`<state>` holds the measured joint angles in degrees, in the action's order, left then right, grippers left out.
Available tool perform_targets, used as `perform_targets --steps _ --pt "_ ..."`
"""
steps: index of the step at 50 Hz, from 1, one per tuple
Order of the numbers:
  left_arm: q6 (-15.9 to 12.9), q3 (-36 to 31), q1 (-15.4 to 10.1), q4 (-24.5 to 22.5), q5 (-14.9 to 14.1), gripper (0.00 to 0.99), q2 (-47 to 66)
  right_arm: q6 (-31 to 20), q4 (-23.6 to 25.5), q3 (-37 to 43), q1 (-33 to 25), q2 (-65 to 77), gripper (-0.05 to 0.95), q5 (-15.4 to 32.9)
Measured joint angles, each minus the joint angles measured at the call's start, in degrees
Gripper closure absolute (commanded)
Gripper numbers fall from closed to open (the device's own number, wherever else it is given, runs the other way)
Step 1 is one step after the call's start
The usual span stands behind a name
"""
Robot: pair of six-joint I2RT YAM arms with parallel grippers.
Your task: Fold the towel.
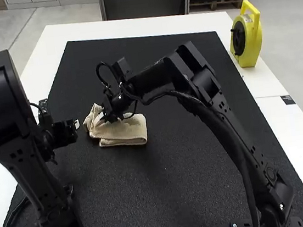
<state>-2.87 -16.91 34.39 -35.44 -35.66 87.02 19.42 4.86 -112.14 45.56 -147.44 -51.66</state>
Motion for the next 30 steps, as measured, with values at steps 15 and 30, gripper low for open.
perform_targets --steps 15,30 --pt "0.39 0.0 0.0 0.04 0.02 0.036 0.0 -0.24 3.8 -4.02 -0.35 5.44 0.92 0.02" --pt "0.68 0.0 0.0 0.26 0.04 0.036 -1.44 -1.07 8.33 -5.51 -4.83 9.77 0.92 0.09"
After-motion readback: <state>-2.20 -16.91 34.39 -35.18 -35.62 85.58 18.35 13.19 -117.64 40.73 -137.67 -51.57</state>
